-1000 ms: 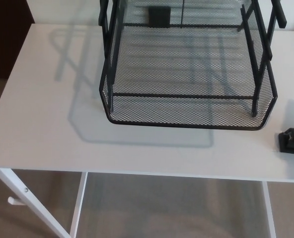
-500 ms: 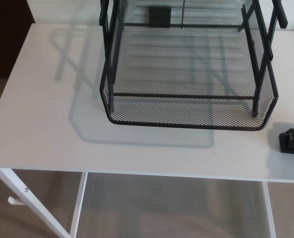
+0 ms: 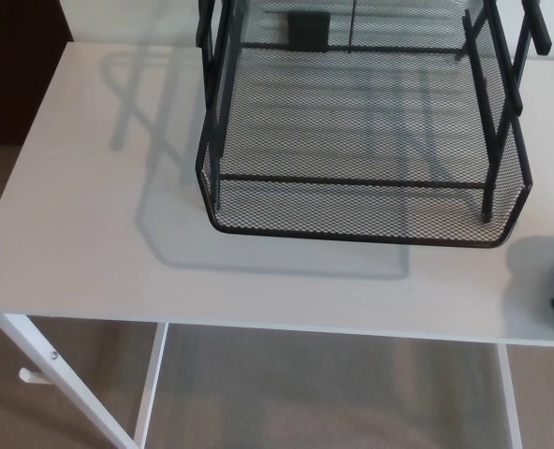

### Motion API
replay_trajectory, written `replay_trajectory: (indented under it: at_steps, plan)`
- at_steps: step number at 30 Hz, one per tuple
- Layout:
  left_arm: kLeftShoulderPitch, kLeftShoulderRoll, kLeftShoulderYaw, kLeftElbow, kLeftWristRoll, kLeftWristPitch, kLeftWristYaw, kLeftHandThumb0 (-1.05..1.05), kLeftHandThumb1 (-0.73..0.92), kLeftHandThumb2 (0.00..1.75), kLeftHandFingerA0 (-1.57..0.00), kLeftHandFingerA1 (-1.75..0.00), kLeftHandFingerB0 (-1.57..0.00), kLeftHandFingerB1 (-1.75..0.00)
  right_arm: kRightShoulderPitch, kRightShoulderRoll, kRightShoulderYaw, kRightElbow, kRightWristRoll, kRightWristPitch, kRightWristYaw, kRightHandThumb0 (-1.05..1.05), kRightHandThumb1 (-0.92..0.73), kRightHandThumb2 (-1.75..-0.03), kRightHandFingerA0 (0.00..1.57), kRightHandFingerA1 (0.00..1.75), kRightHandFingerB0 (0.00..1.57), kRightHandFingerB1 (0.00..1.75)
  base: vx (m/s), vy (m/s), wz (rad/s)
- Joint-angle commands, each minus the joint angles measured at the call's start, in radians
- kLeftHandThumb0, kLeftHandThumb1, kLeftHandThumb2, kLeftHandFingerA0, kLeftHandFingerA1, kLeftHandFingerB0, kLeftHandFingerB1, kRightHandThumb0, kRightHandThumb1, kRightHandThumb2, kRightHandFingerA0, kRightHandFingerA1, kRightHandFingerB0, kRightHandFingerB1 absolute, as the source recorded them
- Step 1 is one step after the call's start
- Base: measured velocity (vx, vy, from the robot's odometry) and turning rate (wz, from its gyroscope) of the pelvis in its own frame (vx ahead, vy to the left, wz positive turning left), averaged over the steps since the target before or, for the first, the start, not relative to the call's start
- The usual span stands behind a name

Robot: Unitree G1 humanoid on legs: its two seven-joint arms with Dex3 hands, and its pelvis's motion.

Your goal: The robot walks towards a desk on which a file tray is kept in the middle and a stapler is kept to its right. The robot lifts the stapler using its right hand and places it on the file tray.

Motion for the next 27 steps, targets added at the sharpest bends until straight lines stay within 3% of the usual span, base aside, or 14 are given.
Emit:
replay_trajectory:
  at_steps: [1,2,4,6,7,8,11,12,16,17,21,25,26,27]
  plan:
    - [0.007,-0.005,-0.014,0.029,0.011,-0.089,0.013,-0.68,0.73,1.07,-0.26,-0.63,-0.02,-0.43,0.114,0.015,0.089,0.193,-0.384,-0.213,-0.851,-0.24,-0.6,-0.58,0.95,1.51,0.95,0.62,0.0,0.0,0.0]
    - [0.005,-0.005,-0.013,0.033,0.01,-0.087,0.014,-0.69,0.73,1.07,-0.27,-0.63,-0.03,-0.43,0.12,0.012,0.087,0.205,-0.387,-0.234,-0.909,-0.27,-0.59,-0.62,0.9,1.59,0.94,0.76,0.0,0.0,0.0]
    - [0.004,-0.005,-0.013,0.033,0.01,-0.084,0.014,-0.69,0.73,1.07,-0.27,-0.63,-0.03,-0.43,0.122,0.011,0.089,0.213,-0.389,-0.242,-0.94,-0.21,-0.59,-0.6,0.89,1.52,0.94,0.86,0.0,0.0,0.0]
    - [0.012,-0.004,-0.014,0.01,0.008,-0.072,0.005,-0.69,0.72,1.08,-0.3,-0.63,-0.02,-0.42,0.129,0.008,0.084,0.227,-0.388,-0.287,-1.027,-0.21,-0.58,-0.61,0.91,1.47,0.96,0.71,0.0,0.0,0.0]
    - [0.015,-0.004,-0.016,0.003,0.009,-0.068,0.007,-0.7,0.72,1.08,-0.29,-0.63,-0.03,-0.42,0.141,0.001,0.074,0.21,-0.379,-0.303,-1.033,-0.2,-0.6,-0.61,0.92,1.39,0.95,0.75,0.0,0.0,0.0]
    - [0.016,-0.004,-0.015,0.0,0.008,-0.065,0.007,-0.69,0.91,0.67,-0.31,-0.57,-0.09,-0.36,0.142,-0.002,0.072,0.21,-0.373,-0.316,-1.032,-0.19,-0.58,-0.62,0.93,1.32,0.93,0.85,0.0,0.0,0.0]
    - [0.018,-0.004,-0.014,0.012,0.008,-0.076,0.002,-0.69,0.91,0.67,-0.32,-0.57,-0.09,-0.35,0.15,-0.001,0.072,0.219,-0.367,-0.327,-1.043,-0.2,-0.58,-0.61,0.91,1.37,0.94,0.86,0.0,0.0,0.0]
    - [0.019,-0.002,-0.02,0.015,0.014,-0.077,0.004,-0.69,0.73,1.07,-0.29,-0.61,-0.03,-0.42,0.155,-0.003,0.065,0.215,-0.356,-0.34,-1.036,-0.23,-0.59,-0.62,0.85,1.56,0.88,0.95,0.0,0.0,0.0]
    - [0.024,0.0,-0.018,0.014,0.012,-0.071,0.005,-0.69,0.72,1.05,-0.32,-0.62,-0.05,-0.44,0.16,0.001,0.07,0.237,-0.376,-0.349,-1.144,-0.15,-0.52,-0.64,0.92,1.57,0.85,1.22,0.0,0.0,0.0]
    - [0.026,-0.001,-0.018,0.016,0.013,-0.074,0.004,-0.69,0.91,0.68,-0.35,-0.56,-0.11,-0.33,0.162,0.002,0.064,0.238,-0.369,-0.361,-1.147,-0.09,-0.52,-0.72,0.9,1.62,0.79,1.39,0.0,0.0,0.0]
    - [0.023,-0.002,-0.016,0.03,0.011,-0.083,0.002,-0.69,0.91,0.68,-0.34,-0.56,-0.1,-0.33,0.157,-0.006,0.055,0.248,-0.357,-0.412,-1.176,-0.1,-0.53,-0.68,0.93,1.67,0.81,1.36,0.0,0.0,0.0]
    - [0.047,0.002,-0.035,0.005,0.027,-0.09,-0.009,-0.71,0.92,0.69,-0.34,-0.54,-0.1,-0.32,0.175,-0.005,0.01,0.215,-0.329,-0.423,-1.215,-0.06,-0.48,-0.72,0.86,1.72,0.75,1.51,0.0,0.0,0.0]
    - [0.046,0.002,-0.035,0.009,0.027,-0.089,-0.005,-0.7,0.73,1.09,-0.3,-0.6,-0.03,-0.41,0.18,-0.006,-0.011,0.198,-0.317,-0.415,-1.213,-0.08,-0.47,-0.72,0.94,1.61,0.76,1.52,0.0,0.0,0.0]
    - [0.051,0.002,-0.037,0.006,0.029,-0.089,-0.004,-0.69,0.92,0.69,-0.36,-0.53,-0.1,-0.31,0.185,-0.009,-0.021,0.191,-0.312,-0.415,-1.221,-0.04,-0.45,-0.76,0.93,1.63,0.77,1.52,0.0,0.0,0.0]
